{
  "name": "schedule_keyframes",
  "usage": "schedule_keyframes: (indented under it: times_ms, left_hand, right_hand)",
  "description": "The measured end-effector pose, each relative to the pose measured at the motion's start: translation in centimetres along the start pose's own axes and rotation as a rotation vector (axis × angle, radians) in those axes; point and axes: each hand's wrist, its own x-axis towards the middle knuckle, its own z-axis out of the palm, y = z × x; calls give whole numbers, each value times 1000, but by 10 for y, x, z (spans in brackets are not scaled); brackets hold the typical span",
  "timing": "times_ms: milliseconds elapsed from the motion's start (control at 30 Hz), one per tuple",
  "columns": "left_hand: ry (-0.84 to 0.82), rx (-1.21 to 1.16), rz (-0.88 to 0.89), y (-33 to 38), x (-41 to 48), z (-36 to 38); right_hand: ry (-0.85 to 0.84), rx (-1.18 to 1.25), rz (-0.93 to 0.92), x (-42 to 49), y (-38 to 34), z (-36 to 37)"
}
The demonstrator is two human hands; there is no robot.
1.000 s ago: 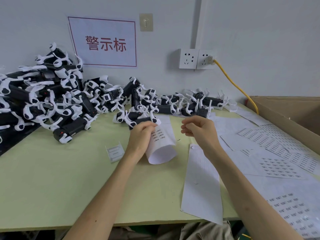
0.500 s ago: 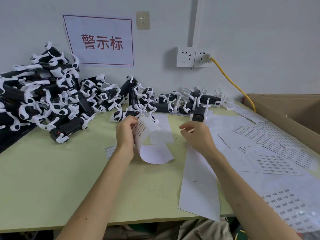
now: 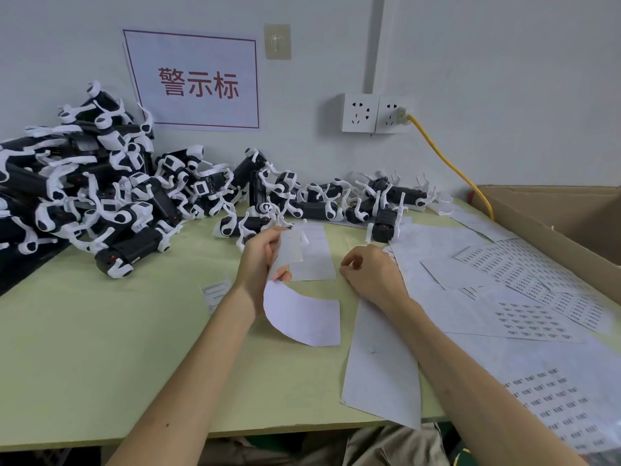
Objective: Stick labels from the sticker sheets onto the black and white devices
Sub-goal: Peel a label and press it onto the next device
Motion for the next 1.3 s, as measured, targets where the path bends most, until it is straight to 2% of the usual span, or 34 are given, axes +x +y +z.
schedule_keyframes:
  times_ms: [200,367,467,533,667,867,967,1100,1300]
  left_hand:
    - [-47,13,23,-2,5,-5]
    - [-158,80,-5,-6,6,-8]
    - [-116,335,14,-13,6,-2]
    - [-69,500,45,-18,5,0]
    - [-79,717,118,-24,7,-1]
    - [13,821,222,-27,10,0]
    - [28,767,227,-26,9,0]
    - [4,623,214,-24,7,-1]
    - [-36,589,242,-27,9,-2]
  right_hand:
    - [0,57,-18,-2,0,-2]
    - [12,324,-13,-1,-5,-5]
    - [-68,670,-71,-7,-12,-12]
    - [-109,758,-146,-11,-16,-16]
    - [-123,702,-244,-16,-22,-17]
    - [-59,518,-272,-18,-25,-16]
    - [-7,545,-217,-18,-25,-14]
    - [-70,704,-117,-16,-23,-20]
    - [-83,754,-88,-15,-23,-21]
